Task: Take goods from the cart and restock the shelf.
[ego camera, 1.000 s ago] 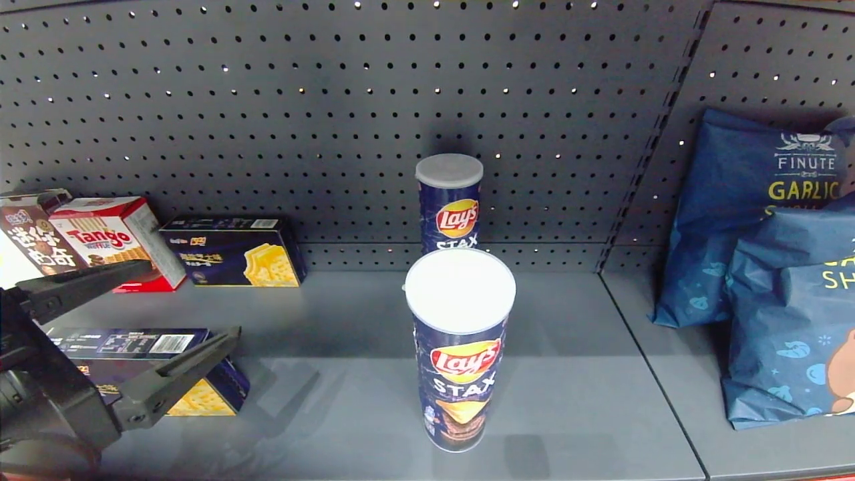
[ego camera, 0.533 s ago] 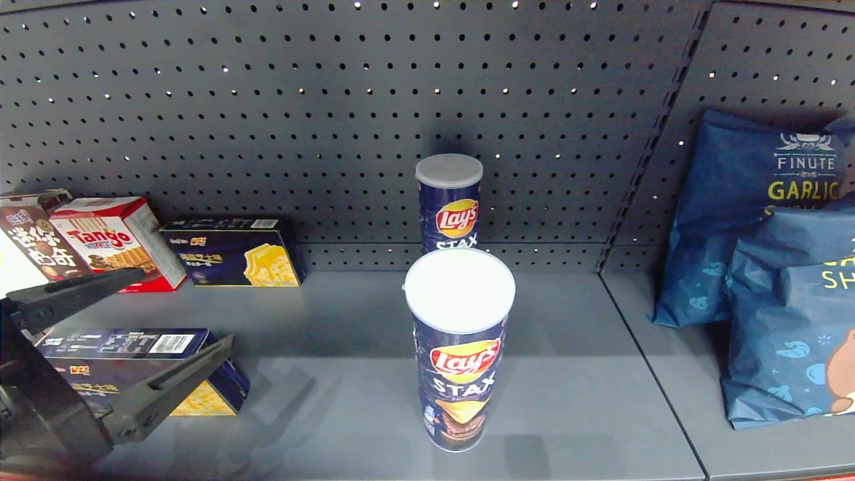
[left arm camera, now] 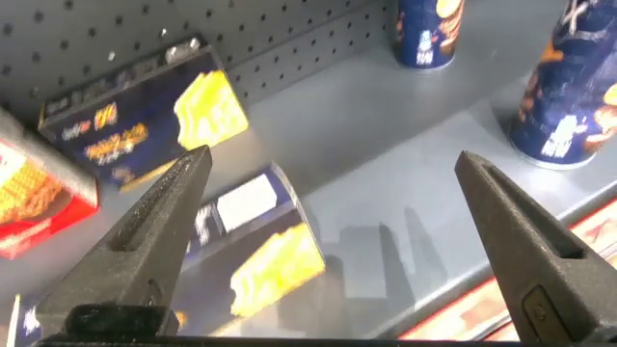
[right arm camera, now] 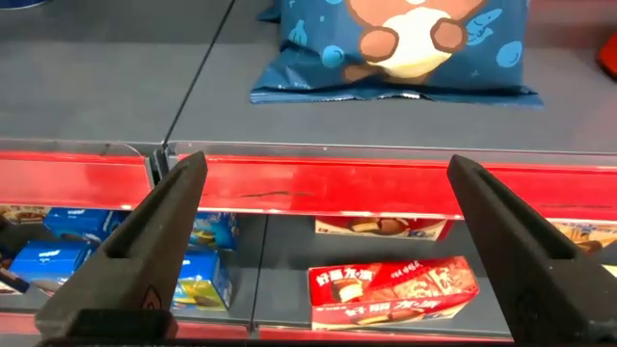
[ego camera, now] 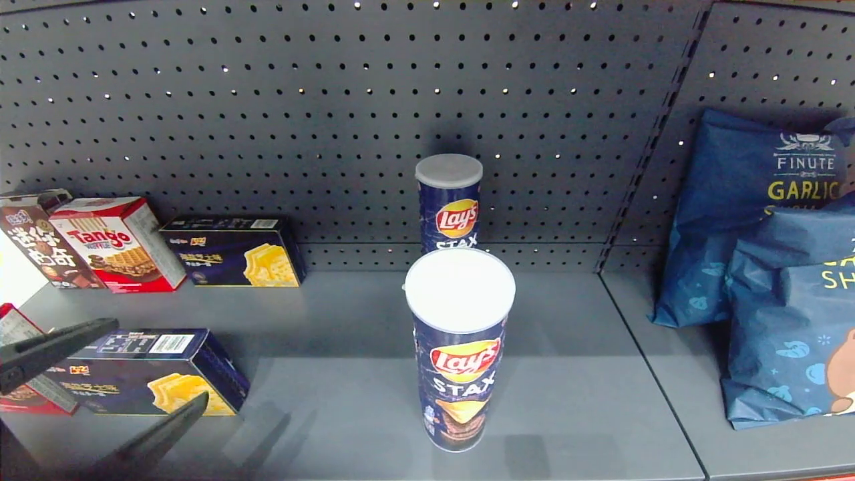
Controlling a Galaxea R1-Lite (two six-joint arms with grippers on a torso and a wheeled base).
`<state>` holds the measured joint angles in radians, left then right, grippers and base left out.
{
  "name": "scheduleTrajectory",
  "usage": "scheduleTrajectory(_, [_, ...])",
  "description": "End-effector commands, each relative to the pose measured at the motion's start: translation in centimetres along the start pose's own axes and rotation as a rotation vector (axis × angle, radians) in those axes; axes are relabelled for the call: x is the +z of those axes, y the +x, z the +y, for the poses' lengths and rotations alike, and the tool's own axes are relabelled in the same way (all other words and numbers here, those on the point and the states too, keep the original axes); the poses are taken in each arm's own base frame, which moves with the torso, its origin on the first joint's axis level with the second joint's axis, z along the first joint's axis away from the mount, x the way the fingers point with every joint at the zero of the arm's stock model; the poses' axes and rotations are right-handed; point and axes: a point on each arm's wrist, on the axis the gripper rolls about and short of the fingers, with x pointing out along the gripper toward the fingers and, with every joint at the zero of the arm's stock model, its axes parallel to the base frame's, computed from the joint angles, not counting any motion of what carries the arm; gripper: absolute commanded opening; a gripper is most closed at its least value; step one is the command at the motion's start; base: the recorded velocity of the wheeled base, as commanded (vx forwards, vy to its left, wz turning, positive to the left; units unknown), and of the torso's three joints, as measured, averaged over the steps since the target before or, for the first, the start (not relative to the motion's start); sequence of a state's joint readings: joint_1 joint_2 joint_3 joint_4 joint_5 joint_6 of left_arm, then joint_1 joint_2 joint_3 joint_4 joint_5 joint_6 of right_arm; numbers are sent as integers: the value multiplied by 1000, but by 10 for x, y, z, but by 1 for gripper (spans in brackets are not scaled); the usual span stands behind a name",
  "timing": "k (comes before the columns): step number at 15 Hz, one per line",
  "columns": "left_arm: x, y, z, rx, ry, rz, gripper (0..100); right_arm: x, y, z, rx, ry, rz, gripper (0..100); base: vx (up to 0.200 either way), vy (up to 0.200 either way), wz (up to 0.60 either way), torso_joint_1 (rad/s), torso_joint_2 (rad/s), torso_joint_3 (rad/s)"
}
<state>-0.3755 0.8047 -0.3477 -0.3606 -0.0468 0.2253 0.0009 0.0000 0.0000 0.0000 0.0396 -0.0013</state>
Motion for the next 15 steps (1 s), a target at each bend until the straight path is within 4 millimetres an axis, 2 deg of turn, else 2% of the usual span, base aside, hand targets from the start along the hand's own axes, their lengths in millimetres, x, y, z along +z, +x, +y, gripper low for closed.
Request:
scheduleTrajectory(1, [-45,-28,-12,-21,-8,38,100,0,0,0,1,0,0,100,0,0,0,0,0,0])
scheduleTrajectory(2, [-61,-34,-16,-23,-9,56,100,0,0,0,1,0,0,100,0,0,0,0,0,0])
scheduleTrajectory(3, [-84,-50,-21,30,-18,58,100,0,0,0,1,0,0,100,0,0,0,0,0,0])
scheduleTrajectory(4, [-101,-67,-25,148,-19,47,100,0,0,0,1,0,0,100,0,0,0,0,0,0])
scheduleTrajectory(5, [-117,-77,-33,238,-44,132,100,0,0,0,3,0,0,100,0,0,0,0,0,0])
scheduleTrajectory(7, [-115,-76,-35,216,-51,100,100,0,0,0,1,0,0,100,0,0,0,0,0,0])
scheduleTrajectory(9, [-117,-89,-42,292,-28,-61,100,0,0,0,1,1,0,100,0,0,0,0,0,0])
scheduleTrajectory(11, [-118,-92,-43,262,-80,-115,100,0,0,0,1,0,0,100,0,0,0,0,0,0])
scheduleTrajectory(15, [-118,-92,-43,260,-105,-117,100,0,0,0,1,0,0,100,0,0,0,0,0,0])
